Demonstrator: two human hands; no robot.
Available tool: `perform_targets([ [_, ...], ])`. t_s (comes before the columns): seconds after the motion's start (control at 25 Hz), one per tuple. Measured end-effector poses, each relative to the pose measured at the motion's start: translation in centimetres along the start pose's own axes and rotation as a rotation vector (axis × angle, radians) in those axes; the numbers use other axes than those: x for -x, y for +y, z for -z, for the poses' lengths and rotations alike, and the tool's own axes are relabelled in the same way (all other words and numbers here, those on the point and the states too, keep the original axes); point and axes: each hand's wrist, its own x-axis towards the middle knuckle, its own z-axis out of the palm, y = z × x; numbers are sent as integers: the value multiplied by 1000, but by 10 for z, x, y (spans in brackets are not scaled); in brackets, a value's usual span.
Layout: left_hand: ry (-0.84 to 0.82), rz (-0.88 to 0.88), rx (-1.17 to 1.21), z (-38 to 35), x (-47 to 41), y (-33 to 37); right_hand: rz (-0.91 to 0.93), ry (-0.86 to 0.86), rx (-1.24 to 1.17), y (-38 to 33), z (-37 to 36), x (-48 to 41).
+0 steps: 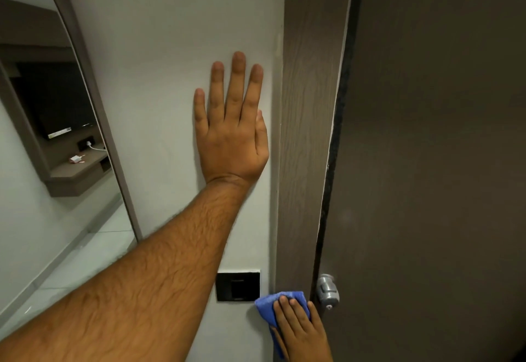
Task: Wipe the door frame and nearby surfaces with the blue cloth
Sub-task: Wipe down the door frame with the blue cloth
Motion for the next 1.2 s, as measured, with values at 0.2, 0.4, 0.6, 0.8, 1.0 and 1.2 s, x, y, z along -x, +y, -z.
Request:
perform_targets([
  [0.2, -9, -2, -13, 2, 1, 1, 26, -41, 274, -8, 51, -71],
  [0.4, -28, 15, 1, 5, -2, 2, -68, 515, 183, -38, 214, -253],
  [0.6, -17, -32, 12, 2, 1, -3, 35, 698, 127, -47, 396, -430],
  [0.8, -38, -22, 4, 3, 0, -3, 81, 726, 52, -75, 498, -504],
  [1.0, -80, -8, 33, 4, 1, -4, 29, 834, -87, -61, 515, -478],
  [1.2, -156, 17, 106, 28, -7, 8, -123, 866, -249, -13, 461, -315],
])
